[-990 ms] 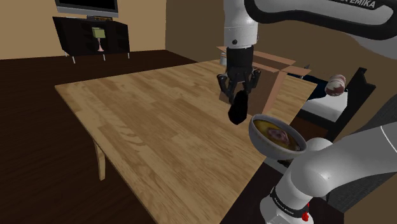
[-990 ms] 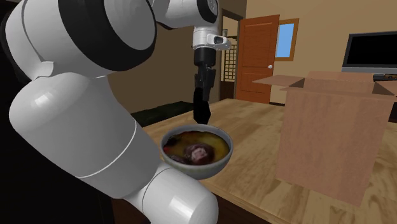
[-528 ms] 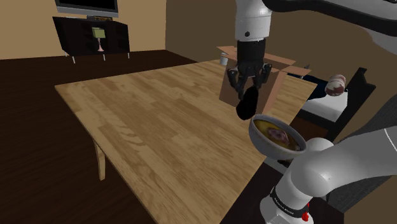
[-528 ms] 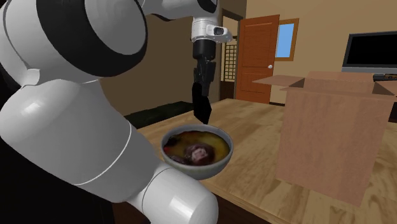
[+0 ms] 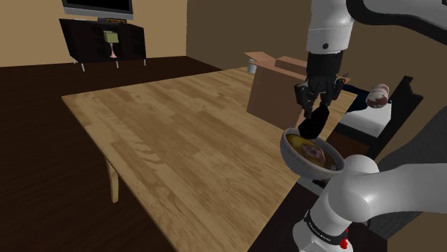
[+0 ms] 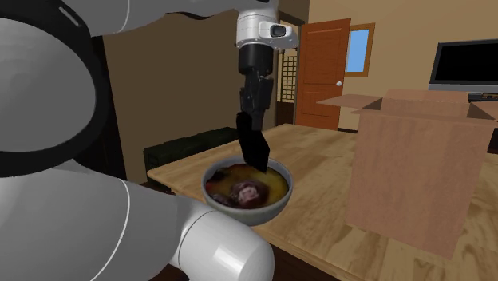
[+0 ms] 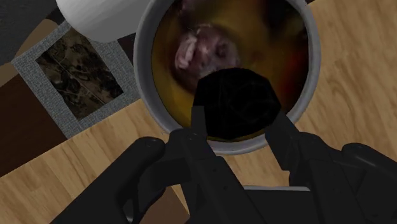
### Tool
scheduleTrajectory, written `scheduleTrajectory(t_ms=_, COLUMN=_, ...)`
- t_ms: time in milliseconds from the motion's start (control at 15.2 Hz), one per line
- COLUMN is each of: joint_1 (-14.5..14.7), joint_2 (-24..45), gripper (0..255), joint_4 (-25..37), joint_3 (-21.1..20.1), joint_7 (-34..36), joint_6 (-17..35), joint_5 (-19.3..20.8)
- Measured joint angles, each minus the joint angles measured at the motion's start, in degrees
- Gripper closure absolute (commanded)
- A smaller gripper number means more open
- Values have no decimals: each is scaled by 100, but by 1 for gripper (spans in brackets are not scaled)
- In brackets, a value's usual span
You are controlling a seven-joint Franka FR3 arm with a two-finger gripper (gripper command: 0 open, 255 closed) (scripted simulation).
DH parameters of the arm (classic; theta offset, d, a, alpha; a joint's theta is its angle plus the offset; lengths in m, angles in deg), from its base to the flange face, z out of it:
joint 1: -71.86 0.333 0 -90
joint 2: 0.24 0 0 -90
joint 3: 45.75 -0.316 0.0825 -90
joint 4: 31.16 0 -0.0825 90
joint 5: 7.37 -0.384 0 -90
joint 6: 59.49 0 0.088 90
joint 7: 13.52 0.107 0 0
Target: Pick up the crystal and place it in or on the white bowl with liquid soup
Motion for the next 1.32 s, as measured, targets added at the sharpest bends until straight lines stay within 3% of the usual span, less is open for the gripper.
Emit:
scheduleTrajectory(t_ms=858, joint_1=72, joint_2=-637, gripper=255, joint_4=-1275, joint_3=6, joint_7=5, joint_6=677, joint_5=-45)
scheduleTrajectory(t_ms=1320, joint_1=78, joint_2=-679, gripper=255, joint_4=-1369, joint_3=5, joint_7=7, joint_6=732, joint_5=-53)
